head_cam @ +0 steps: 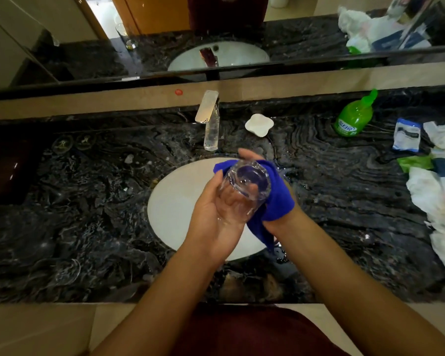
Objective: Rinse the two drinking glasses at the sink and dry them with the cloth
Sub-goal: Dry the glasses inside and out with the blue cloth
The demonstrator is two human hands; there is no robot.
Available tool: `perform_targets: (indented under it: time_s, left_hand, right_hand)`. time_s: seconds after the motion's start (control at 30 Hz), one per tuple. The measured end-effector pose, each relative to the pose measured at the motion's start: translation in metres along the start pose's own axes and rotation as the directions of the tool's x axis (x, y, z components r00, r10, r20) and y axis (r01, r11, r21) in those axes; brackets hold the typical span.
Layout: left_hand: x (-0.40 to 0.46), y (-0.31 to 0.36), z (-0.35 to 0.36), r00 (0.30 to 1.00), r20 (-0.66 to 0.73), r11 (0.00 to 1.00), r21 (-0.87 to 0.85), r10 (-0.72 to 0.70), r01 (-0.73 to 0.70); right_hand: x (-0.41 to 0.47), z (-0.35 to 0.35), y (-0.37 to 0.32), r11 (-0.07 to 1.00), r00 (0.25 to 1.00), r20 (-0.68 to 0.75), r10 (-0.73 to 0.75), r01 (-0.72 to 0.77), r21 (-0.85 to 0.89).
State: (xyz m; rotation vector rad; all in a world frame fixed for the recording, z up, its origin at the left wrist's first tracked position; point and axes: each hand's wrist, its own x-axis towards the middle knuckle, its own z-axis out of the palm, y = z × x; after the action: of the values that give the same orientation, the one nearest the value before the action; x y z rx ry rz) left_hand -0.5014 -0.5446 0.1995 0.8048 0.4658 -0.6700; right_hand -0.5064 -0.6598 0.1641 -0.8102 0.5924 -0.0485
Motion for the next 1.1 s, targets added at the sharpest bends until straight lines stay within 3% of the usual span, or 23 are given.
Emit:
perform_targets:
  time_s: [0.17, 0.23, 0.3, 0.4, 0.5, 0.6, 0.9, 1.1]
  left_hand:
    - [0.057, -0.007, -0.035, 0.980, -0.181, 0.991, -0.122, -0.080, 0.058]
    - [0.082, -0.016, -0.053, 0.961, -0.244, 0.982, -0.163, -0.130, 0.092]
    - [0.109, -0.024, -0.075, 0.940, -0.293, 0.973, -0.198, -0.176, 0.120]
    - [0.136, -0.037, -0.108, 0.915, -0.323, 0.957, -0.234, -0.241, 0.169]
    - [0.153, -0.049, -0.130, 0.882, -0.386, 0.957, -0.202, -0.271, 0.206]
    - [0.164, -0.057, -0.140, 0.882, -0.393, 0.962, -0.190, -0.259, 0.197]
    - [0.190, -0.049, -0.153, 0.908, -0.385, 0.974, -0.212, -0.163, 0.085]
    - [0.174, -0.047, -0.129, 0.924, -0.341, 0.984, -0.108, -0.173, 0.144]
  right_hand:
    - [0.025, 0.000, 0.040, 0.975, 0.969, -0.173, 0.175, -0.145, 0.171]
    - [0.036, 0.013, 0.063, 0.989, 0.940, -0.312, 0.142, -0.123, 0.079]
    - [0.052, 0.021, 0.087, 0.984, 0.889, -0.422, 0.176, -0.143, 0.109]
    - [0.060, 0.012, 0.130, 0.984, 0.884, -0.463, 0.064, -0.134, -0.120]
    - [0.060, -0.006, 0.164, 0.917, 0.887, -0.453, -0.088, -0.106, -0.386]
    - [0.069, -0.019, 0.179, 0.853, 0.897, -0.405, -0.177, -0.065, -0.517]
    - [0.090, -0.028, 0.193, 0.842, 0.947, -0.251, -0.199, 0.034, -0.539]
    - [0.073, -0.027, 0.173, 0.739, 0.900, -0.196, -0.390, 0.179, -0.650]
